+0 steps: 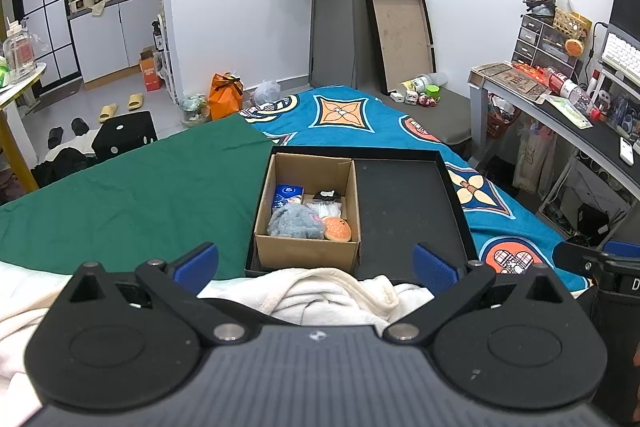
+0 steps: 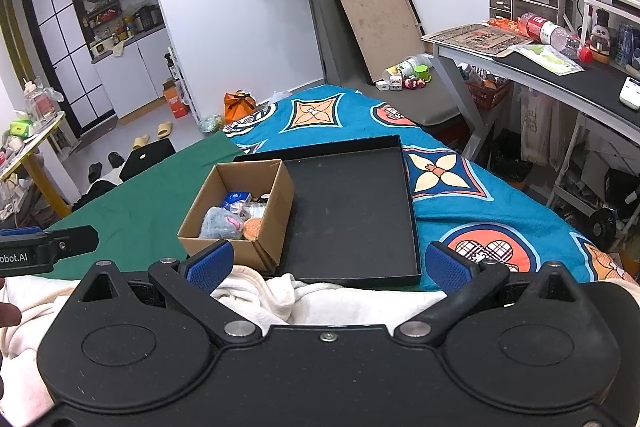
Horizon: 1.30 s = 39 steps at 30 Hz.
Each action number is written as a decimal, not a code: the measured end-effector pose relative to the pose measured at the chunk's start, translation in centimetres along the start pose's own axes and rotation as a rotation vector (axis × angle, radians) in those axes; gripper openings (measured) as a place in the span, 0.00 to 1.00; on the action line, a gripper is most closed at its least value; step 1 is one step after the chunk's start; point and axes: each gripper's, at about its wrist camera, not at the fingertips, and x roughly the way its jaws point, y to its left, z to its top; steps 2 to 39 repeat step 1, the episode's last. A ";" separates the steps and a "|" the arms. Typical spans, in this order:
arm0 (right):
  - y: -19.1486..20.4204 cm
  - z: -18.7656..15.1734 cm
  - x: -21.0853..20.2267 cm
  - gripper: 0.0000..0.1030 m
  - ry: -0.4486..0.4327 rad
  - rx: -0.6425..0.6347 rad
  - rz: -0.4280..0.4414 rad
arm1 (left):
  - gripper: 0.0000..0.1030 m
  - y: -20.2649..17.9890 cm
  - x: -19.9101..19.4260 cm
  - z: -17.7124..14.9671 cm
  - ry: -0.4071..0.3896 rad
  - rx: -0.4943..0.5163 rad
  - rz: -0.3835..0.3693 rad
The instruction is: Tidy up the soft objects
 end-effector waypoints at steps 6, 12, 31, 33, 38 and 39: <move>0.0 0.0 0.1 1.00 0.001 -0.001 0.000 | 1.00 0.0 0.0 0.0 0.000 0.000 0.001; 0.0 0.0 0.1 1.00 0.001 -0.001 0.000 | 1.00 0.0 0.0 0.0 0.000 0.000 0.001; 0.0 0.0 0.1 1.00 0.001 -0.001 0.000 | 1.00 0.0 0.0 0.0 0.000 0.000 0.001; 0.0 0.0 0.1 1.00 0.001 -0.001 0.000 | 1.00 0.0 0.0 0.0 0.000 0.000 0.001; 0.0 0.0 0.1 1.00 0.001 -0.001 0.000 | 1.00 0.0 0.0 0.0 0.000 0.000 0.001; 0.0 0.0 0.1 1.00 0.001 -0.001 0.000 | 1.00 0.0 0.0 0.0 0.000 0.000 0.001</move>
